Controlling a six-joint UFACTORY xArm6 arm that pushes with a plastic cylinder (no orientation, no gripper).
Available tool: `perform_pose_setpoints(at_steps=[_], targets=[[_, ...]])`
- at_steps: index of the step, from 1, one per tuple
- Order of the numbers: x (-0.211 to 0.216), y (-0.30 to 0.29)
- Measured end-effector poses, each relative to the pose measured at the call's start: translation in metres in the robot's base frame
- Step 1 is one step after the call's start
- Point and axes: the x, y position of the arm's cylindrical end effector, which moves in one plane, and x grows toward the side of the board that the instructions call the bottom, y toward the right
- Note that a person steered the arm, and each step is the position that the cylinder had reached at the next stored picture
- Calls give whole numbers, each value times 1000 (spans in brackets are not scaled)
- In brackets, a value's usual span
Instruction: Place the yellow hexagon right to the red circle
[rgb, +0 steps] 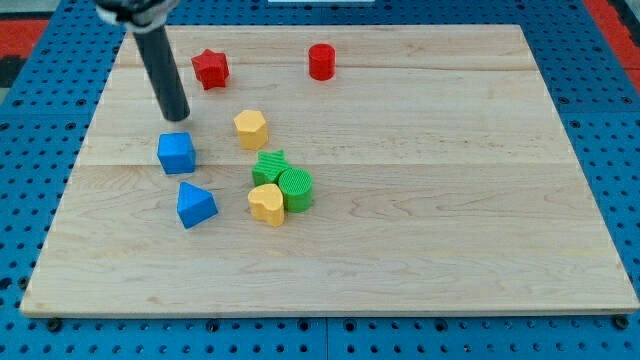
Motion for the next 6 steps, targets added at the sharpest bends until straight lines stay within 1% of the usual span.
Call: perform_pose_setpoints(at_steps=[1, 2, 3, 4, 5, 6], targets=[[10, 77], [9, 169], [-37, 191], [-72, 206], [-72, 191], [-77, 241]])
